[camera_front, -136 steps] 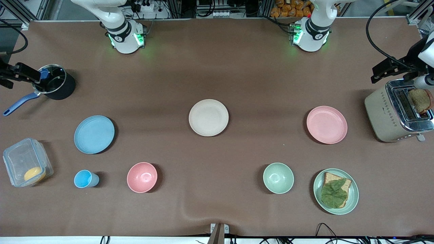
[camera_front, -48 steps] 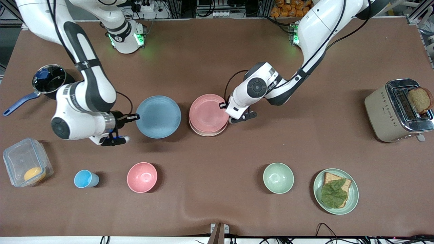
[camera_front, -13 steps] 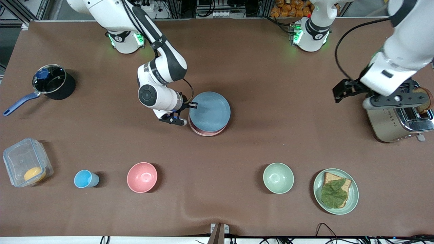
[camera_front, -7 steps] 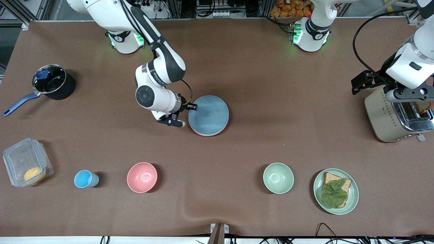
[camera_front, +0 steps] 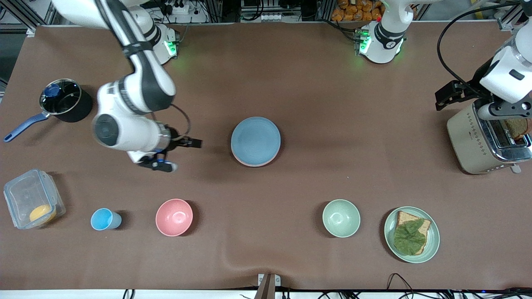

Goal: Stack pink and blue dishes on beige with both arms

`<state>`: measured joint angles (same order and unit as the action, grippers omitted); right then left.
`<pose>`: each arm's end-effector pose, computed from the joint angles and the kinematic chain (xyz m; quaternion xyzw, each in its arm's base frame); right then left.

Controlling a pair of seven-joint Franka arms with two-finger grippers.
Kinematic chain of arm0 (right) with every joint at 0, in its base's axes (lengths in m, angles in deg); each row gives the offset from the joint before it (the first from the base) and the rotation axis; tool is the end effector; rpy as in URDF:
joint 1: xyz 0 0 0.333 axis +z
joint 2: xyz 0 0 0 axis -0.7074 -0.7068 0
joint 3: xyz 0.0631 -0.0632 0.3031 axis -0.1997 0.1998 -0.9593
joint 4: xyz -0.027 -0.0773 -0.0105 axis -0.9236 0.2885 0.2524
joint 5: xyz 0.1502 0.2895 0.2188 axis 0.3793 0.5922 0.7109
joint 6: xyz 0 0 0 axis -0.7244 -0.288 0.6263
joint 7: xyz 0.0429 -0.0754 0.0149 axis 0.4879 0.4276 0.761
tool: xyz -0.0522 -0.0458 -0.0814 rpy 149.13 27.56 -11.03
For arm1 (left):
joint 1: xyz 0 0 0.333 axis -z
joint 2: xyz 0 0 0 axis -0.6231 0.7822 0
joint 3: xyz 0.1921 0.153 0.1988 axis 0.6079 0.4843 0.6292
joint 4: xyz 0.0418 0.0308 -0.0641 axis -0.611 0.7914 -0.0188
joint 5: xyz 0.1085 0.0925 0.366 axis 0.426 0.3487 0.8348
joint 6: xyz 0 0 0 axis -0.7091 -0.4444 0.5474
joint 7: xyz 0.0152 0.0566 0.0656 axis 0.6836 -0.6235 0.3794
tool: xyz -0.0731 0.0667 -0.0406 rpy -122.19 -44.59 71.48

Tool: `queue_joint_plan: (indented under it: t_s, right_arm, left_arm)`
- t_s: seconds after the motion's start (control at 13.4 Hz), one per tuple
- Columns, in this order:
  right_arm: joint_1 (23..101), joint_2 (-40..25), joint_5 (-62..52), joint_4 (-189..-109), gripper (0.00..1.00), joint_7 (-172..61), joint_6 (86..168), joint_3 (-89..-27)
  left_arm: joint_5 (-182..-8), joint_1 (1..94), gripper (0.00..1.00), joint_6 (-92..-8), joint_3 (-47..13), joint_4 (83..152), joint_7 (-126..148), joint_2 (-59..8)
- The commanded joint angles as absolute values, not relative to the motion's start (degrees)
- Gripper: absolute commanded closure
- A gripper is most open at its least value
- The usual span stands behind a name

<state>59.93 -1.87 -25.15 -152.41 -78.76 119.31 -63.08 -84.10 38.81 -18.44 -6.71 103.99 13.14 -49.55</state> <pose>0.5885 0.1769 0.3627 -0.9810 0.0890 0.1433 0.0960 0.5493 -0.0760 0.6334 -0.9997 -0.0045 0.0184 0.0169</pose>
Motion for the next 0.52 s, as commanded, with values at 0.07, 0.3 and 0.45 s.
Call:
queue_joint_plan:
  t_s: [0.07,0.3,0.45]
  right_arm:
    - [50.6,1.8,-30.0,-152.2,0.00,-65.8,115.5,-64.0]
    - [44.8,6.7,-33.0,-152.2,0.00,-58.5,112.1,-64.1]
    - [44.1,11.1,-38.4,-152.2,0.00,-57.3,111.1,-64.1]
  left_arm:
    - [-85.6,39.5,0.00,-16.9,-4.9,104.3,10.3,-51.0]
    - [-85.6,39.6,0.00,-16.7,-4.9,104.4,10.3,-51.5]
    - [-85.6,39.6,0.00,-16.7,-4.9,104.3,10.4,-51.6]
